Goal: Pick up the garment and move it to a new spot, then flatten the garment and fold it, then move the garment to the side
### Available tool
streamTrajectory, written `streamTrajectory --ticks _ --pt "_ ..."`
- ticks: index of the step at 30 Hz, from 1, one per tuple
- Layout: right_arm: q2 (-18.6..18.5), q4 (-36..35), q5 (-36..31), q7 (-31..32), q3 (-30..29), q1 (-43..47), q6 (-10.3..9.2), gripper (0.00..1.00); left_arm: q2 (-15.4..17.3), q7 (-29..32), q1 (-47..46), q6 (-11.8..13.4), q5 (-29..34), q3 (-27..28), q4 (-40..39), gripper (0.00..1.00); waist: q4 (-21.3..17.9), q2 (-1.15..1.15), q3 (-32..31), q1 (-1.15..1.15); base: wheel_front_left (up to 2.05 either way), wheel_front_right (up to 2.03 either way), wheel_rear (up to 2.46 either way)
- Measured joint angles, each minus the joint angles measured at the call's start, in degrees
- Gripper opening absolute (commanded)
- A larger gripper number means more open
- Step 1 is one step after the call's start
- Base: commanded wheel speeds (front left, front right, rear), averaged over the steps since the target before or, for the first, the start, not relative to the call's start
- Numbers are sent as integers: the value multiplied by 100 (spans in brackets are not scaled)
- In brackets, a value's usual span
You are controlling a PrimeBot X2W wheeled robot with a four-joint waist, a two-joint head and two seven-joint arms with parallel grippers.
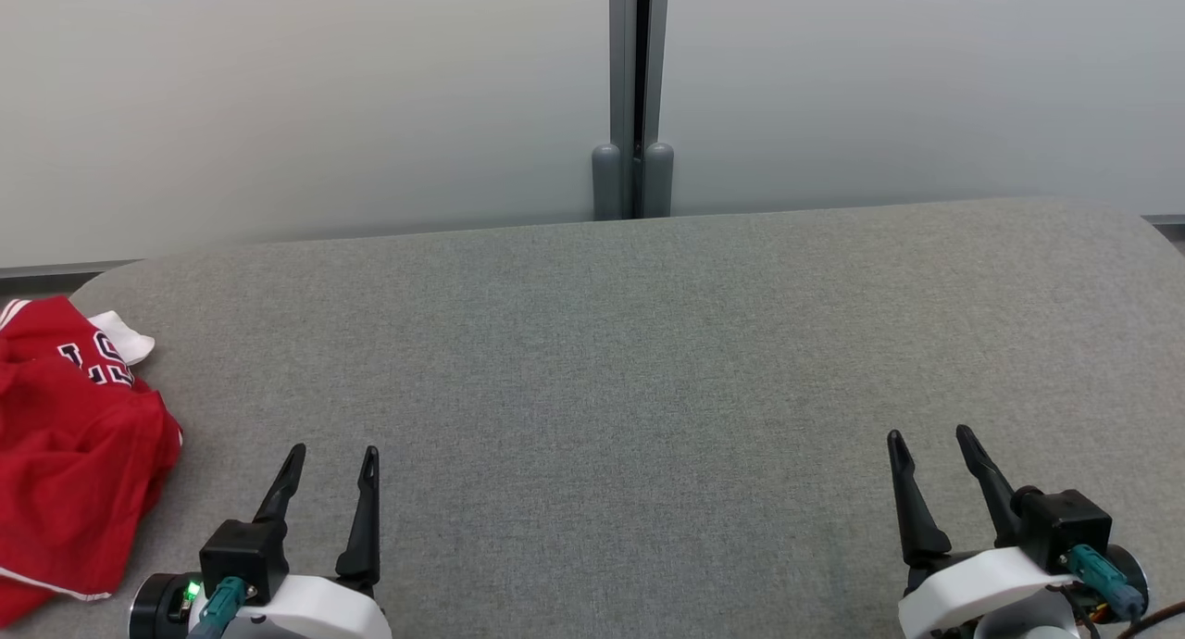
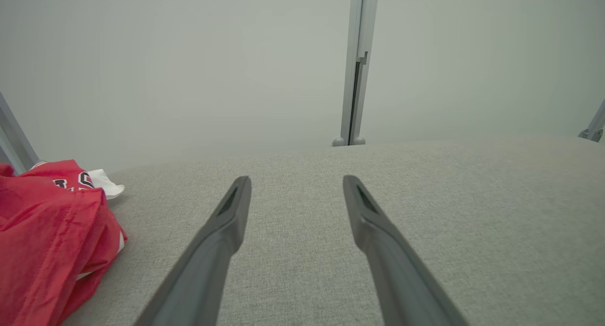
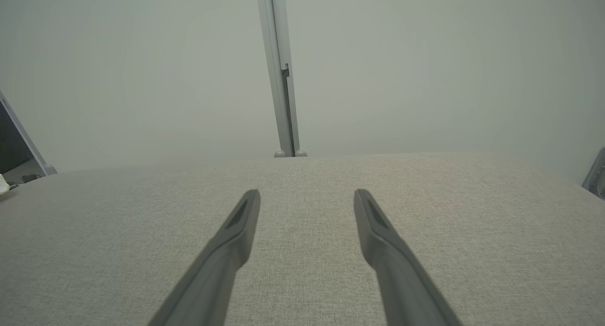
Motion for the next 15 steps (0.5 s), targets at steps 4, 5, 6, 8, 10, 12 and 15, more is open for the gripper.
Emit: streamTrajectory --ticks 4,5,6,8,10,12,15 --pt "22 38 -19 -42 -18 -8 1 100 -31 -45 1 0 55 48 35 100 2 0 -3 0 0 0 0" --pt "32 55 -18 -43 -24 -13 1 100 -36 -64 1 -1 75 64 53 100 0 0 -8 0 0 0 0" --pt "38 58 -18 -48 -35 -13 1 100 -45 -70 1 -2 93 75 63 100 -1 0 -11 0 0 0 0" --pt "41 59 -11 -52 -42 -13 1 100 -55 -86 1 -4 97 93 79 100 -2 0 -13 0 0 0 0" --pt "44 59 34 -52 -48 -13 1 100 -64 -86 1 -21 82 105 102 100 -2 0 -13 0 0 0 0" --pt "48 59 74 -49 -51 -13 1 100 -68 -86 1 -21 53 126 109 100 -3 0 -12 0 0 0 0" --pt "53 65 115 -48 -48 -13 1 100 -78 -86 0 -32 0 148 142 100 -3 0 -11 0 0 0 0"
